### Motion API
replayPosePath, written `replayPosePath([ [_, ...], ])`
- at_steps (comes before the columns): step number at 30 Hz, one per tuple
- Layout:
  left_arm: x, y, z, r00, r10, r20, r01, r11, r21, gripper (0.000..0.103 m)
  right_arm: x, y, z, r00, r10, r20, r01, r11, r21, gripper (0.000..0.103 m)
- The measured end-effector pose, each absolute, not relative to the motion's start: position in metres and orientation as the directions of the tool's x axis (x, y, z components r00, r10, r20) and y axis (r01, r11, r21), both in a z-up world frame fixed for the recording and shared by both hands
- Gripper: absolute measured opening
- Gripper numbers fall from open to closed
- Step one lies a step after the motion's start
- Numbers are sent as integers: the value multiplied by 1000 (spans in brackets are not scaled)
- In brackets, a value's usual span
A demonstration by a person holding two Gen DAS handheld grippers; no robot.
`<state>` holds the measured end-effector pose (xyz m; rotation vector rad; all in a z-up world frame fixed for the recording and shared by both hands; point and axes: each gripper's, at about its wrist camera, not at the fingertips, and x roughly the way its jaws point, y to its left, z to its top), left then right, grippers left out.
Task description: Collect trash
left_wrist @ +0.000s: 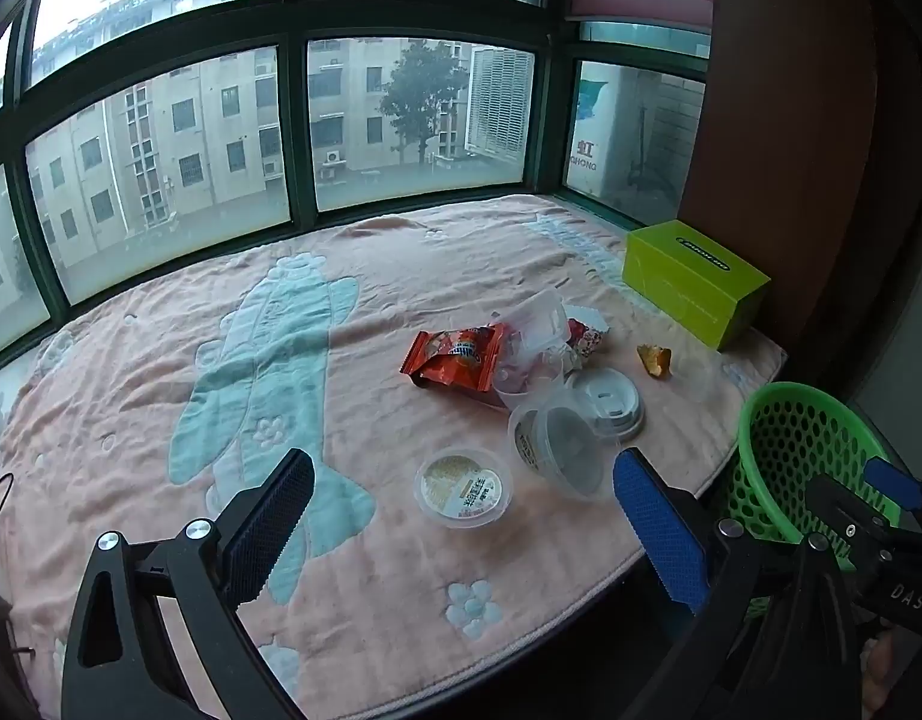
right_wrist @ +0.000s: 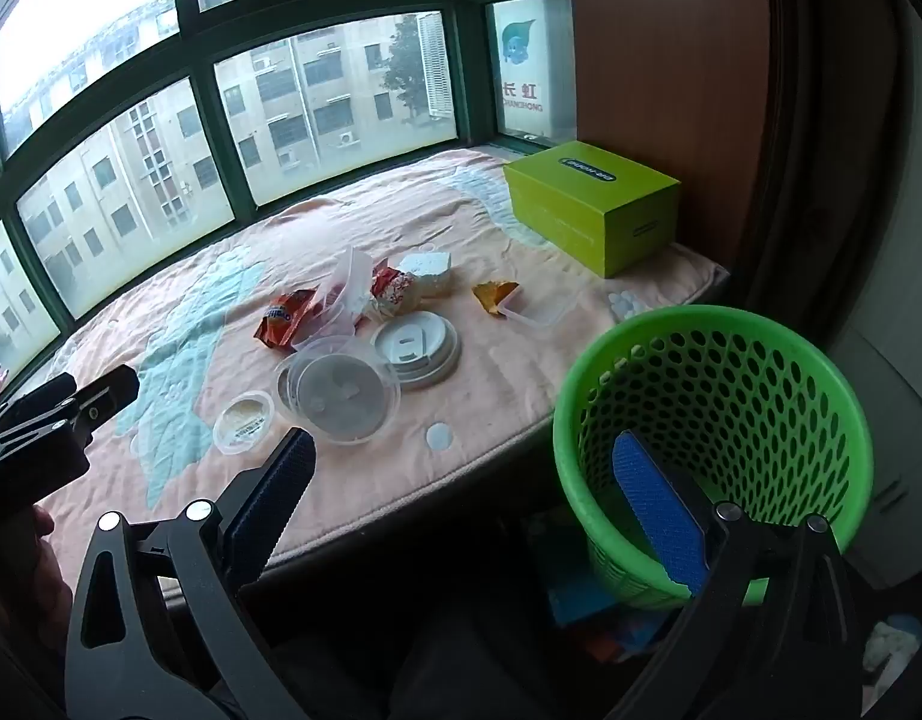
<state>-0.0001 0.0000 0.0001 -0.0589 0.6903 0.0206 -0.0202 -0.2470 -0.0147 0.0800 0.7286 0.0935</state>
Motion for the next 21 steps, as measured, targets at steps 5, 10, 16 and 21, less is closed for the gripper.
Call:
replayPosePath([
  [5,0,0,0,768,-1,-640,-39,998,-48,97,-20,-248,-15,742,110,-662,-56,993,103,98],
  [10,0,0,0,769,-2,-639,-39,998,-50,97,-20,-247,-15,743,110,-660,-58,993,101,98],
  [16,0,0,0,768,-2,-640,-39,998,-49,97,-19,-248,-15,744,105,-660,-55,994,96,98],
  [21,0,1,0,768,-2,-641,-40,998,-51,97,-19,-248,-14,742,111,-661,-60,993,99,98],
])
